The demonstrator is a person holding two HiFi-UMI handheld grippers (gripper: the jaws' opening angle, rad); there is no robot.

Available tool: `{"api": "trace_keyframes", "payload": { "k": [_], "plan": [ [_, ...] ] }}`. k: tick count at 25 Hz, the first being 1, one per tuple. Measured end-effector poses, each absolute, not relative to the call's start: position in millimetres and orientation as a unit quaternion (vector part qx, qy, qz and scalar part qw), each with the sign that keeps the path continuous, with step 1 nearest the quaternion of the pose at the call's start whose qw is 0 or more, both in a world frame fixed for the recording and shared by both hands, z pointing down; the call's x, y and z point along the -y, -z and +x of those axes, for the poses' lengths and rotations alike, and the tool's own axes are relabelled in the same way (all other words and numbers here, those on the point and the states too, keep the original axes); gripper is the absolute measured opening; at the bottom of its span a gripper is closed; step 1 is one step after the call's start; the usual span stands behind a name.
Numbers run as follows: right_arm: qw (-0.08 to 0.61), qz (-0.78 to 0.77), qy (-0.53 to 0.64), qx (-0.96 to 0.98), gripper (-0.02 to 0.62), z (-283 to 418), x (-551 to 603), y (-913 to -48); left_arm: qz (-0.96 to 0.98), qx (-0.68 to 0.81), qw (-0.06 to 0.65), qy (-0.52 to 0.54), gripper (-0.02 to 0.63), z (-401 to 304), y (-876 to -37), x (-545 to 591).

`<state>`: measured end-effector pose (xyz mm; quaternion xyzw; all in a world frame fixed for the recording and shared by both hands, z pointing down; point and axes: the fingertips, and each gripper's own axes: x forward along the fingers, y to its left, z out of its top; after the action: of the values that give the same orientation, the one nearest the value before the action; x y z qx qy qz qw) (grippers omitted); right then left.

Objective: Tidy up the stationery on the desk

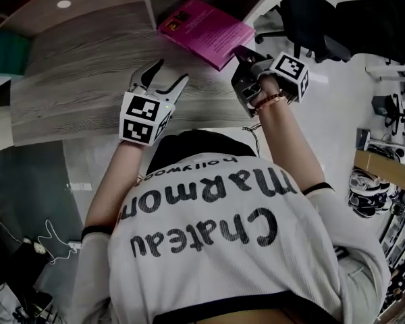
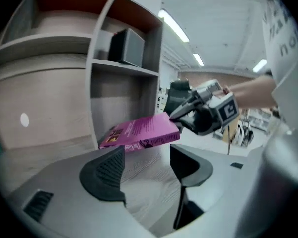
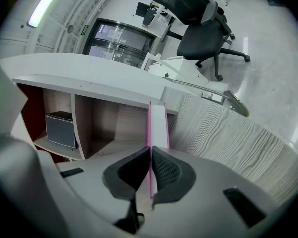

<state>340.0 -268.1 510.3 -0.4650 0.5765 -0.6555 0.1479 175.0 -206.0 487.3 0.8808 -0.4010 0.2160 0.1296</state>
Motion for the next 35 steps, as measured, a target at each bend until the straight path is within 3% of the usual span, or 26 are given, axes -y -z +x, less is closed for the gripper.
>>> {"api": "trace_keyframes", "payload": {
  "k": [6, 11, 22, 28, 35],
  "plan": [
    [0.136, -0.473, 0.653, -0.576, 0.028, 339, 276, -504, 0.858, 0.348, -0.067, -0.372, 0.284, 201, -527, 237],
    [0.128, -0.472, 0.654, -0.577, 0.028, 338, 280, -500, 0.828, 0.321, -0.18, -0.423, 0.284, 224, -542, 255],
    [0.118, -0.478, 0.655, -0.573, 0.029, 340, 278, -503, 0.796, 0.318, -0.249, -0.451, 0.28, 236, -547, 279],
    [0.116, -0.477, 0.654, -0.575, 0.029, 340, 279, -503, 0.793, 0.303, -0.287, -0.443, 0.209, 241, -546, 276],
    [0.115, -0.48, 0.654, -0.573, 0.029, 340, 279, -502, 0.792, 0.285, -0.323, -0.432, 0.206, 244, -544, 270]
  ]
}}
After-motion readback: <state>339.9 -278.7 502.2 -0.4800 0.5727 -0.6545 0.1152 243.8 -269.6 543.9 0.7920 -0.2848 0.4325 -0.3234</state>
